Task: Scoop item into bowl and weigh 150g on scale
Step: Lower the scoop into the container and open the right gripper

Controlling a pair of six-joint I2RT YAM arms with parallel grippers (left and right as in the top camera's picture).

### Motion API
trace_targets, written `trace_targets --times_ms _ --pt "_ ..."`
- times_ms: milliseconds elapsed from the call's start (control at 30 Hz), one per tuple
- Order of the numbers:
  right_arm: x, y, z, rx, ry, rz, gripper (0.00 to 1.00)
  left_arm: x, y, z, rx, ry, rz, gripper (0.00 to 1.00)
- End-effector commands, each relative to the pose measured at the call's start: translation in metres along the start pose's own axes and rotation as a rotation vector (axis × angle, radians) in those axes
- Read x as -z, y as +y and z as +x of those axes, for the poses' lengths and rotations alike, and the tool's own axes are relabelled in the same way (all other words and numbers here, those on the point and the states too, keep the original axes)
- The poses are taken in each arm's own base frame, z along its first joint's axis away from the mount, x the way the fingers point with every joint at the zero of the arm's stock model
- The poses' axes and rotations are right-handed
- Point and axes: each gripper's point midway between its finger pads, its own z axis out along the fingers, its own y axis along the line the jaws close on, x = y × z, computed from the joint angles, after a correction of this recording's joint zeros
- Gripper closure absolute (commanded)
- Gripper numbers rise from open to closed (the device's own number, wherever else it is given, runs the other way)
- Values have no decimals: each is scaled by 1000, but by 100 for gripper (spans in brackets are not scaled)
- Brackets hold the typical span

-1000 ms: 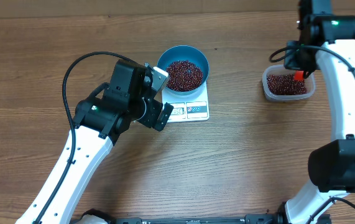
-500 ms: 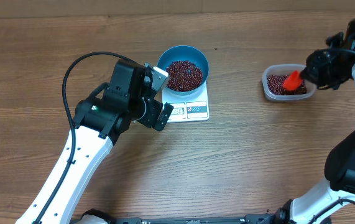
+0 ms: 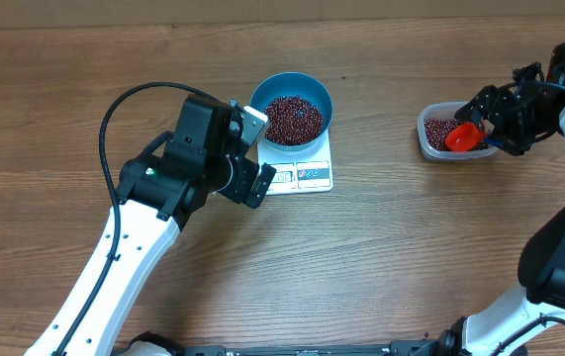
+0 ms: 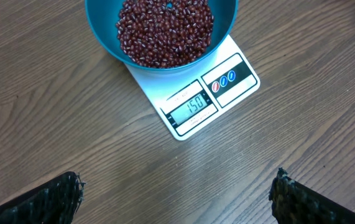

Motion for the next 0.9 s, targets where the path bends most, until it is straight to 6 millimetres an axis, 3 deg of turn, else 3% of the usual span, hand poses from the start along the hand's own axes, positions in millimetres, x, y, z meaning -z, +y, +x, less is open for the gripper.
trace_targets --times_ms 0,300,500,667,767,867 --pt "9 -10 1 -1 -24 65 20 -2 -5 -1 -24 1 18 0" --pt "11 -30 7 -14 -7 177 10 -2 -5 -1 -24 1 18 1" --pt "11 -32 11 -15 8 188 0 -2 -5 -1 -24 1 18 0" --pt "15 -32 17 -20 31 192 0 -2 -5 -1 -24 1 18 0" --pt "32 -25 18 -15 18 190 0 -2 -4 -1 -24 1 18 1" --pt "62 -9 18 23 -42 177 0 -2 -5 -1 -24 1 18 1"
